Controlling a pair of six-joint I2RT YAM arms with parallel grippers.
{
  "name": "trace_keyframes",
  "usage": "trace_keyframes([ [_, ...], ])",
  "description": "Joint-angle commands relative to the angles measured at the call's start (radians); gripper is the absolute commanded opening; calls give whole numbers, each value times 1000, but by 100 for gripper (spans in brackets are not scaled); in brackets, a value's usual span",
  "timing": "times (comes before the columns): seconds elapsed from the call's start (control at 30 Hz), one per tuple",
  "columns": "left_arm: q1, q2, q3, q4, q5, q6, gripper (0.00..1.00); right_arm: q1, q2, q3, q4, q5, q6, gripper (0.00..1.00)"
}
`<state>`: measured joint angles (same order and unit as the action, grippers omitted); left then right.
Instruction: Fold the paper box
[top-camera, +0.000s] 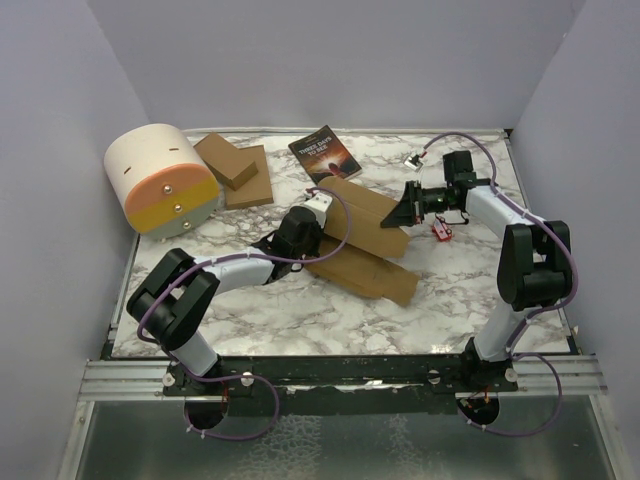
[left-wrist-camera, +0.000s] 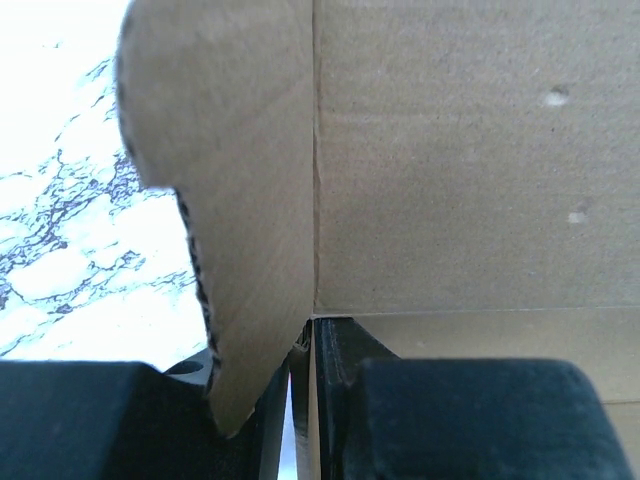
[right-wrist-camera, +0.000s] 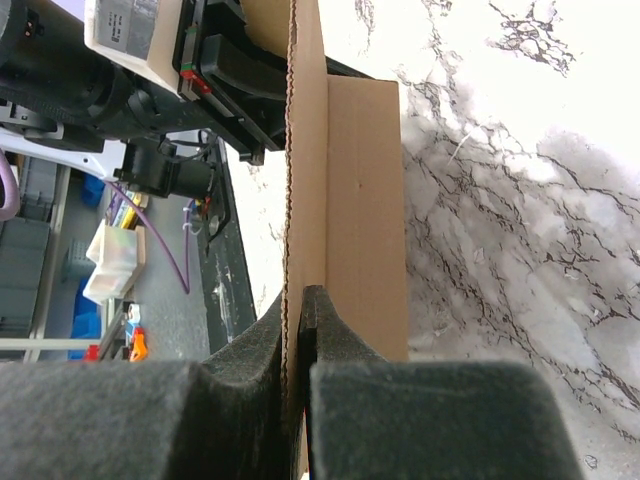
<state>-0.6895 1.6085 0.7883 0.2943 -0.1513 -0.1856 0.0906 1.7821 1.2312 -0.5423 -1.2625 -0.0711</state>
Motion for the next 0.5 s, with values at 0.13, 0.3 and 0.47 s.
trace_keyframes([
  [0.13,-2,-1,-18,15,-13,0,17,0,13,-10,22,4,4,3],
  [0.3,-2,-34,-34,-12,7,-11,21,0,11,-6,16,24,-11,3],
  [0.47,-2,-59,-42,-48,11,-24,31,0,-1,-10,21,33,-16,3],
])
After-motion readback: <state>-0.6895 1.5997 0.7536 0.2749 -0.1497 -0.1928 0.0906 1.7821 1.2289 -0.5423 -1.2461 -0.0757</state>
